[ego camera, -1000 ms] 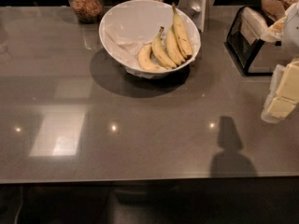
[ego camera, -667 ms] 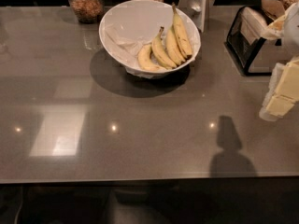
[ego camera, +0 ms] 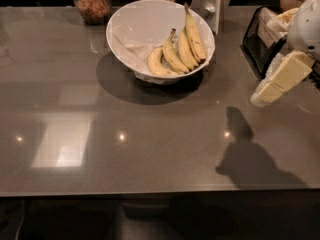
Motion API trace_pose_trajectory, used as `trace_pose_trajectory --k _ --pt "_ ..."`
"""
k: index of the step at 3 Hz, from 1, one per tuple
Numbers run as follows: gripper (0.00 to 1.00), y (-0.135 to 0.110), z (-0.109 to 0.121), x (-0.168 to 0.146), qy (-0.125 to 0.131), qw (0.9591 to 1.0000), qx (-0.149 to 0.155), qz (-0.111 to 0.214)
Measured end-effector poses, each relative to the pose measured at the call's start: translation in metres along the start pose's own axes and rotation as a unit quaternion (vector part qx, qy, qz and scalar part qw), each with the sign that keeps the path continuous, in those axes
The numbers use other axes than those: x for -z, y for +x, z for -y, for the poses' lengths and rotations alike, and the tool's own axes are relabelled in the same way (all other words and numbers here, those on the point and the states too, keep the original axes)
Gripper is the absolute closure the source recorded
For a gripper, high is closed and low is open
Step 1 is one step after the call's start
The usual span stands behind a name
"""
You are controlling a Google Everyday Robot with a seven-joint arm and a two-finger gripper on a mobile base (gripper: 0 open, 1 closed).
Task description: Pick banana from white bowl
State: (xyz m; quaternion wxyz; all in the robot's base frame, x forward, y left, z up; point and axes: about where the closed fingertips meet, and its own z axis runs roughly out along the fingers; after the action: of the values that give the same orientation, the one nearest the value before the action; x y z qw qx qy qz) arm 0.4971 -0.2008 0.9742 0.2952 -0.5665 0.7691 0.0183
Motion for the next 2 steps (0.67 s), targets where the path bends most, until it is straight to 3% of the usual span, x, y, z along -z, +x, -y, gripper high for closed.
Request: trace_pose_trajectory --k 1,2 --pt "0.0 -0.03 0.031 -0.027 0.004 0.9973 -0.007 0.073" --pt "0.0 -0.065 0.057 -0.052 -0.004 0.9923 -0.011 0.123"
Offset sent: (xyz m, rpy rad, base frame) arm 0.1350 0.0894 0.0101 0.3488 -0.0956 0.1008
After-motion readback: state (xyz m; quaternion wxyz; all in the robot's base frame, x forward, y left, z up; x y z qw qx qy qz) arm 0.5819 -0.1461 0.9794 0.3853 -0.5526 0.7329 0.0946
